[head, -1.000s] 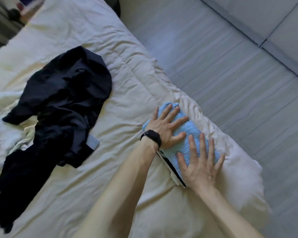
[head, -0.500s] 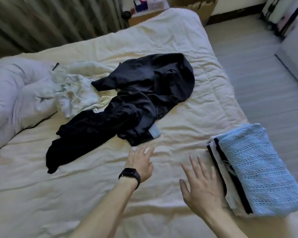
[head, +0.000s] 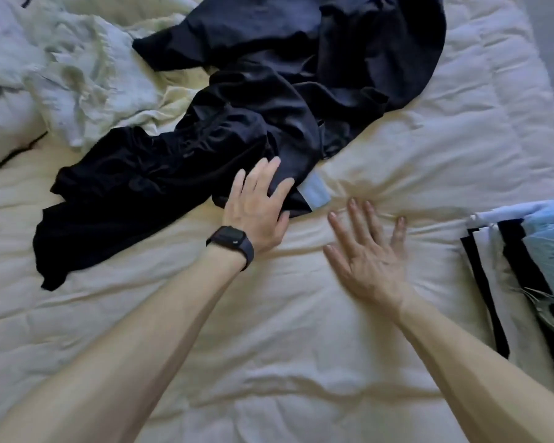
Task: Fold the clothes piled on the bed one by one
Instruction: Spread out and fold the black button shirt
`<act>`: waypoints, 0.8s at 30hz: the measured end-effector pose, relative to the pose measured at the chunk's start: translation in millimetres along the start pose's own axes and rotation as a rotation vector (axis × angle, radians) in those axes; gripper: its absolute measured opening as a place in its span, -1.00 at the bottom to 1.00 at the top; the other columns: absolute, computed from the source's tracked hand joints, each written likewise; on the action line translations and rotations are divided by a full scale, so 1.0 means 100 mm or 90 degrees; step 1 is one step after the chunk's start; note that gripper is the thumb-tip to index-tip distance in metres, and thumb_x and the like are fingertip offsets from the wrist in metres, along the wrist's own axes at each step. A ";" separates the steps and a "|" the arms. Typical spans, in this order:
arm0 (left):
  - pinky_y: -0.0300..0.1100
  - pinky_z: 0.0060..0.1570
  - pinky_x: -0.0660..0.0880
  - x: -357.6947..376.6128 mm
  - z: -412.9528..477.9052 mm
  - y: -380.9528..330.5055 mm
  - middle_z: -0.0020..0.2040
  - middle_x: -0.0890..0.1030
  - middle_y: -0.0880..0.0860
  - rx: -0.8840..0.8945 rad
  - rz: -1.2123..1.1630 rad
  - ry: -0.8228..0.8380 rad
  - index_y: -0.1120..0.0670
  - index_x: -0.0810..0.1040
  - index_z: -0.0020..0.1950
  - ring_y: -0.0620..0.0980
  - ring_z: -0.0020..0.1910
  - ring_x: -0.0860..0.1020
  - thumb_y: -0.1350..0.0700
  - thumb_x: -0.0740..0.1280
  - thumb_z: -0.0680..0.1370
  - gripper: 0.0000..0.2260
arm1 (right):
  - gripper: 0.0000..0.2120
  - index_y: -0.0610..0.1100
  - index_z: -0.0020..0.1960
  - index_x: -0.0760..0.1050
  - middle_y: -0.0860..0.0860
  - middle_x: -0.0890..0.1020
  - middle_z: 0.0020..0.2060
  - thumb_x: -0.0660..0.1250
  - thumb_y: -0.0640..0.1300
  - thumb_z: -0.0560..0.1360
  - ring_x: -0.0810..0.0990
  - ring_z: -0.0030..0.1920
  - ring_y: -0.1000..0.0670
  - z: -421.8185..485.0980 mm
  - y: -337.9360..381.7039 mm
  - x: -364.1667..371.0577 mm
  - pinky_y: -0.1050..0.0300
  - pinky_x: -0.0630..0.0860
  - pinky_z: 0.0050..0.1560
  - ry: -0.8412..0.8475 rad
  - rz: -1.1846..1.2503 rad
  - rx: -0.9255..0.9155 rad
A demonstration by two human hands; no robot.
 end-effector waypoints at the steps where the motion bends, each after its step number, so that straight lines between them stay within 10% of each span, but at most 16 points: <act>1: 0.19 0.52 0.02 -0.05 0.28 -0.14 0.61 0.16 0.15 0.033 0.016 -0.037 0.03 0.35 0.52 0.19 0.59 0.10 -0.07 0.31 0.56 -0.46 | -0.39 0.29 0.62 -0.25 0.10 -0.29 0.63 -0.16 0.36 0.64 -0.37 0.61 0.02 0.00 -0.01 0.05 -0.42 -0.33 0.50 -0.016 0.003 -0.002; 7: 0.24 0.54 -0.08 0.07 1.71 -0.62 0.61 0.11 0.20 0.035 0.138 0.006 0.01 -0.10 0.64 0.28 0.59 0.04 -0.30 0.18 0.58 -0.21 | -0.36 0.28 0.63 -0.08 0.12 -0.21 0.63 -0.04 0.38 0.60 -0.28 0.62 0.05 0.11 -0.09 0.22 -0.36 -0.36 0.48 -0.127 0.024 -0.020; 10: 0.19 0.43 0.18 -0.09 2.01 -0.60 0.31 0.53 0.19 0.050 0.194 0.029 0.03 0.32 0.47 0.27 0.32 0.45 -0.07 0.17 0.66 -0.60 | -0.34 0.28 0.63 -0.08 0.11 -0.16 0.65 -0.03 0.39 0.59 -0.21 0.64 0.02 0.16 -0.08 0.23 -0.35 -0.36 0.49 -0.169 0.027 -0.033; 14: -0.14 -0.12 0.31 -0.91 1.90 -0.15 -0.04 0.59 0.06 -0.062 -0.224 -0.028 0.02 0.45 0.09 0.13 -0.10 0.51 0.04 0.13 0.67 -0.86 | -0.35 0.31 0.62 -0.06 0.15 -0.17 0.65 -0.04 0.41 0.57 -0.20 0.64 0.05 0.14 -0.11 0.26 -0.35 -0.34 0.49 -0.066 0.034 -0.004; 18: -0.13 0.09 0.48 -2.07 1.35 0.27 -0.01 0.63 0.00 -0.127 -0.574 -0.127 0.07 0.53 0.15 -0.03 0.00 0.58 0.07 0.15 0.70 -0.82 | -0.25 0.34 0.61 -0.15 0.18 -0.32 0.61 -0.13 0.53 0.48 -0.38 0.59 0.12 0.18 -0.06 0.02 -0.41 -0.30 0.48 0.184 0.110 0.040; 20: 0.02 0.29 0.46 -2.62 0.88 0.23 0.13 0.65 0.06 -0.068 -0.625 -0.111 0.10 0.55 0.26 0.00 0.16 0.58 0.10 0.19 0.70 -0.79 | 0.00 0.25 0.64 -0.08 0.08 -0.05 0.66 0.05 0.66 0.33 -0.08 0.65 0.01 0.10 0.01 -0.46 -0.29 -0.03 0.52 0.265 0.319 0.119; 24: 0.03 0.24 0.48 -3.31 -0.21 0.10 0.07 0.66 0.10 0.033 -0.597 -0.029 0.14 0.57 0.20 0.04 0.11 0.60 0.13 0.24 0.67 -0.81 | 0.33 0.36 0.58 -0.22 -0.03 0.09 0.64 0.55 0.53 0.07 0.17 0.60 -0.05 -0.20 0.26 -1.88 -0.11 0.27 0.51 0.011 0.761 0.176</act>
Point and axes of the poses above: each hand's wrist, its own z-axis towards the middle knuckle, its own x-axis out of the palm, y = z × x, the point moved 10 cm from there along z, towards the middle knuckle
